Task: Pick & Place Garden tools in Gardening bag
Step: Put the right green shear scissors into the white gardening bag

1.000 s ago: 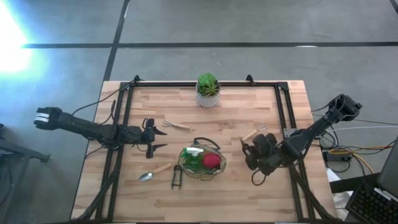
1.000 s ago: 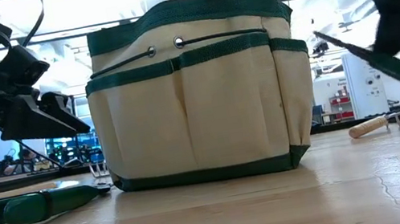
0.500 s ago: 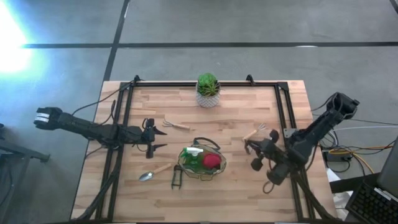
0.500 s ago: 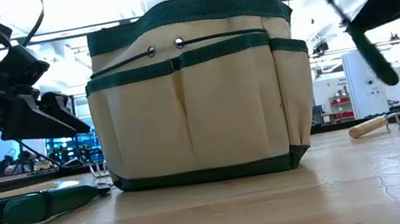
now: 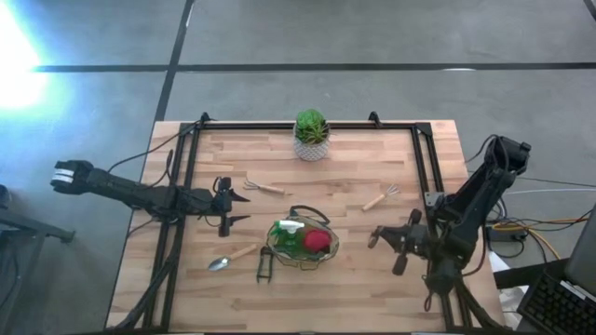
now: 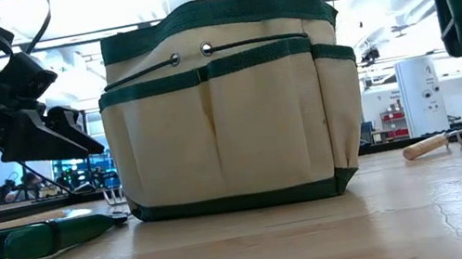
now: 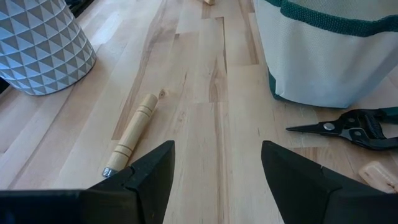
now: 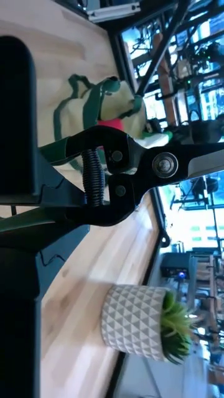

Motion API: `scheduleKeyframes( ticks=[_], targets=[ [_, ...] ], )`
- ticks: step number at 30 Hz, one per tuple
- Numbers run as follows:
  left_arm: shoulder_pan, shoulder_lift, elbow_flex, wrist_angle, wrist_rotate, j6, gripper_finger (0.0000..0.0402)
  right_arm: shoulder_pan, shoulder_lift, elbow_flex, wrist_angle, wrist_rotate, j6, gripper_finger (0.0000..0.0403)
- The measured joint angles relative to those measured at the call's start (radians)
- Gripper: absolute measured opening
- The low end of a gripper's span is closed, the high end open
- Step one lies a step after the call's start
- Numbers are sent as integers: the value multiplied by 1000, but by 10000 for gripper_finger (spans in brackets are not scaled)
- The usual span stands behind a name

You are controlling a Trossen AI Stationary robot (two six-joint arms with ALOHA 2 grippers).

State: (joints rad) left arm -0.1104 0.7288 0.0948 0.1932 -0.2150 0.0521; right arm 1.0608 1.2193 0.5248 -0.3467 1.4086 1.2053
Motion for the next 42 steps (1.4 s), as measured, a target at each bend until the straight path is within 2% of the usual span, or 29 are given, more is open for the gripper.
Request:
scheduleKeyframes(
  ticks=[11,18,22,28,31,42],
  targets=[
    [0,0,0,0,0,0,241,-9,9,-60,363,-33,-248,15],
    [0,0,0,0,0,0,241,-94,9,-61,588,-196,-507,15],
    [0,0,0,0,0,0,241,-143,9,-64,668,-273,-594,15],
    [0,0,0,-2,0,0,241,-222,104,-69,951,-464,-788,15],
    [0,0,0,-2,0,0,241,-237,145,-71,1015,-468,-850,15],
    [0,1,0,-9,0,0,241,-323,201,-67,1140,-476,-902,15]
  ],
)
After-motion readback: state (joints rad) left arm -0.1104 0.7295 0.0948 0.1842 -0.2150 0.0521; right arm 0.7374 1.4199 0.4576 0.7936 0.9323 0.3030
